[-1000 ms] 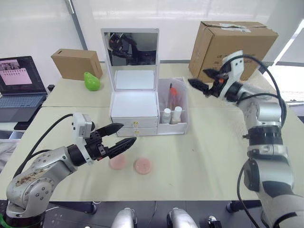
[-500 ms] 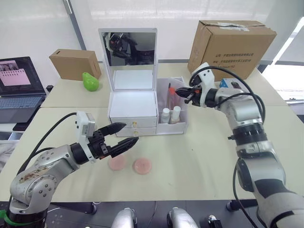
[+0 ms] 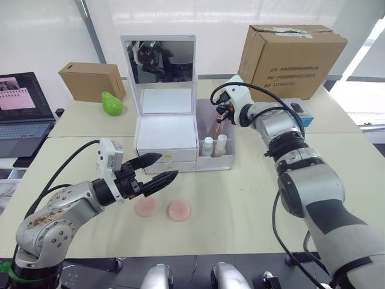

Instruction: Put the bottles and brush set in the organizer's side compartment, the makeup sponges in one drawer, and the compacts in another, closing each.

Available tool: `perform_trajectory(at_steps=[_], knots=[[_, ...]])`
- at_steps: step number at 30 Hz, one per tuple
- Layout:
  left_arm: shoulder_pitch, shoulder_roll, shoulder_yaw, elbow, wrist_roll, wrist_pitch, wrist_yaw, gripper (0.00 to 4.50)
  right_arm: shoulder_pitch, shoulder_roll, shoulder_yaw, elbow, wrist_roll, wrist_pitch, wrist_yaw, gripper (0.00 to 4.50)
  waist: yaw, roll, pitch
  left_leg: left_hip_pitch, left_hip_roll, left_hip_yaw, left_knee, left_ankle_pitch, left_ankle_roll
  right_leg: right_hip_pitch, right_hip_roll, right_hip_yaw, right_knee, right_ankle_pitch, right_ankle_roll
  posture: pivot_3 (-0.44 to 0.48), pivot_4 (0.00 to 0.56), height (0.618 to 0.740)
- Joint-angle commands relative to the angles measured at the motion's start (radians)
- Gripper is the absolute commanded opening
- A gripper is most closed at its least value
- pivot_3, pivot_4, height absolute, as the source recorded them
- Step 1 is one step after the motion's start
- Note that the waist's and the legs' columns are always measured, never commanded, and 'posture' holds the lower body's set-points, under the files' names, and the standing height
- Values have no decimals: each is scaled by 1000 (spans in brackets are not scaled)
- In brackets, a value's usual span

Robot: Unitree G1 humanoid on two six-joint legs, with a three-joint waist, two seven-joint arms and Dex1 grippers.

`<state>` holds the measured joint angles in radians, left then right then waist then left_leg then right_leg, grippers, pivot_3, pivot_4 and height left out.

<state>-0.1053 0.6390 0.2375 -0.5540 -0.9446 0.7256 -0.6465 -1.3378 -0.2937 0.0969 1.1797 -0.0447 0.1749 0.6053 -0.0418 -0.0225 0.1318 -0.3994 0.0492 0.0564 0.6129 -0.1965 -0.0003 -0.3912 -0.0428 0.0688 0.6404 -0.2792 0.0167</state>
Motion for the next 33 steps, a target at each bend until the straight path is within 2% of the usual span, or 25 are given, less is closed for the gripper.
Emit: perform_trajectory(at_steps=[1, 4, 8, 12, 15, 17, 20, 23, 25, 29, 32, 33], knots=[[1, 6, 20, -25, -12, -19, -8, 4500, -57, -9, -58, -52, 48, -8, 34, 78, 0, 0, 0, 0, 0, 0, 0, 0, 0, 0, 0, 0, 0, 0, 0, 0, 150, 740], [9, 7, 25, -23, -12, -21, -9, 4500, -46, -32, -98, -124, 89, 35, 80, 78, -1, 0, 0, 0, 0, 0, 0, 0, 0, 0, 0, 0, 0, 0, 0, 0, 150, 740], [40, 20, 75, -1, -17, -23, -15, 4500, 114, -116, -190, -559, 262, 281, 212, 78, 8, 1, 1, -1, 1, -2, -1, 0, 0, 0, 0, -1, -1, 0, 0, 0, 150, 740], [117, 106, 196, 111, 34, -47, -104, 4500, 449, -264, -340, -1099, 540, 597, 314, 78, 21, 0, 0, 1, 2, -3, -1, 0, 0, 2, 0, -2, -1, 0, 0, 0, 150, 740], [173, 194, 274, 253, 121, -111, -196, 4500, 705, -385, -425, -1325, 630, 682, 359, 78, 29, 0, 1, 1, 2, -1, -2, 0, 0, 2, -2, -3, -1, -1, -1, 0, 150, 740], [196, 243, 313, 350, 168, -155, -253, 4500, 852, -447, -478, -1406, 660, 686, 380, 78, 28, 0, 1, 1, 2, 1, -2, 0, 0, 0, -3, -2, -1, -3, -1, 0, 150, 740], [227, 323, 360, 572, 265, -250, -352, 4500, 1104, -511, -599, -1416, 628, 577, 438, 607, 22, -1, 2, 3, 2, 2, -3, 0, 0, 0, -3, -1, -1, -6, -4, 0, 150, 740], [234, 386, 378, 768, 329, -324, -438, 4500, 1286, -542, -687, -1372, 589, 445, 497, 1601, 22, -2, 2, 6, 3, 3, -5, 0, 0, 1, -3, -1, -2, -13, -5, 0, 150, 740], [218, 421, 382, 899, 368, -379, -477, 4500, 1388, -561, -725, -1282, 538, 328, 532, 2227, 23, -3, 3, 6, 2, 4, -6, 0, 0, 1, -3, 0, -2, -13, -5, 0, 150, 740], [163, 461, 370, 1061, 425, -466, -523, 4500, 1472, -581, -746, -1166, 491, 203, 550, 3507, 25, -5, 3, 7, 4, 4, -7, -1, -1, 1, -4, 0, -2, -15, -4, 0, 150, 740], [132, 464, 357, 1097, 447, -490, -544, 4500, 1487, -573, -748, -1150, 502, 170, 552, 4428, 26, -6, 3, 8, 3, 2, -8, -5, -7, 1, -9, -1, -1, -15, -4, 0, 150, 740], [125, 462, 354, 1096, 450, -490, -550, 4500, 1490, -570, -746, -1154, 509, 168, 550, 4468, 27, -6, 3, 8, 3, 3, -8, -5, -7, 1, -10, -2, 0, -15, -4, 0, 150, 740]])
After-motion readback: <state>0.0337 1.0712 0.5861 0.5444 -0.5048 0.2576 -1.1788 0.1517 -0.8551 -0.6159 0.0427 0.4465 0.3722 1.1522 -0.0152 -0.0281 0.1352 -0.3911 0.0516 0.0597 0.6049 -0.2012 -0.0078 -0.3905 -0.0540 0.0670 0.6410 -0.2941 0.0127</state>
